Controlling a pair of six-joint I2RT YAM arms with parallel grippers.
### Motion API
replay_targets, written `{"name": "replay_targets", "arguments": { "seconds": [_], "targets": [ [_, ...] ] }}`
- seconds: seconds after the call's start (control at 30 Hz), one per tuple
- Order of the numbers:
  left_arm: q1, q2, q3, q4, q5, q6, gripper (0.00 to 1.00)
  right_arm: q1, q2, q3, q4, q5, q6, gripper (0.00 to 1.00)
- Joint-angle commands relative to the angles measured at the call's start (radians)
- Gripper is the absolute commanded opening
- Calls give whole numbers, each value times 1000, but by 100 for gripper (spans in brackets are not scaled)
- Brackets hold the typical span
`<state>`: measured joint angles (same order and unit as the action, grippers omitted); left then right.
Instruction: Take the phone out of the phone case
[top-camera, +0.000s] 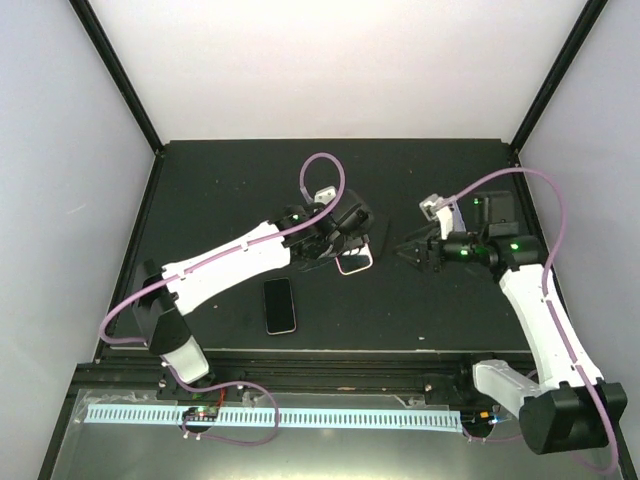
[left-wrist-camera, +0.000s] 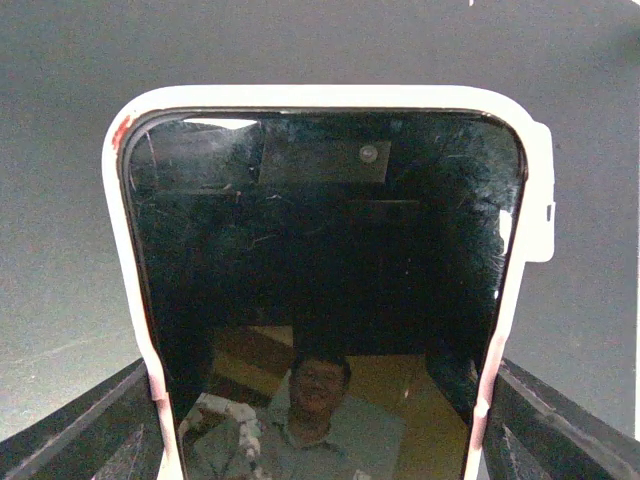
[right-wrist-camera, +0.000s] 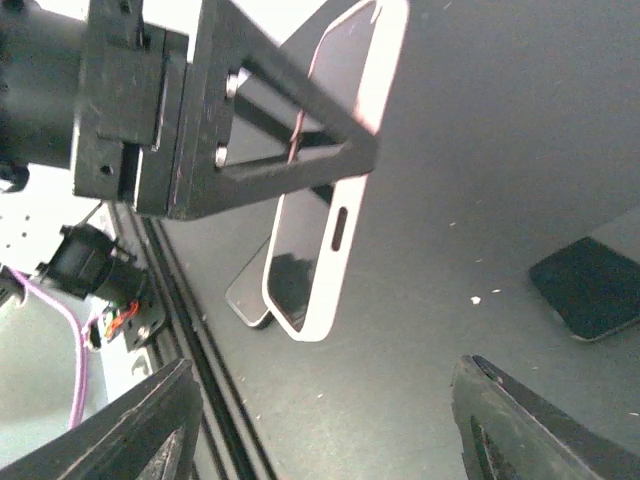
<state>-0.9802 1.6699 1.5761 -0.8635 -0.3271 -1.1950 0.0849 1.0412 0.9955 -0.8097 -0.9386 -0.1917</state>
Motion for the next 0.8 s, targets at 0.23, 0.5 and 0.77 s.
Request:
{"name": "replay_targets", "arguments": {
  "seconds": [0.23,0.5,0.77],
  "targets": [
    [-66,-137,-73,181,-150,-41,38,239,107,28,77,149,174,60],
    [-77,-157,-107,241,-147,-31,38,266,178,39,118,171,200,55],
    [-77,-115,-98,277,-125,-20,46,273,211,44,131,43,205,24]
  ]
}}
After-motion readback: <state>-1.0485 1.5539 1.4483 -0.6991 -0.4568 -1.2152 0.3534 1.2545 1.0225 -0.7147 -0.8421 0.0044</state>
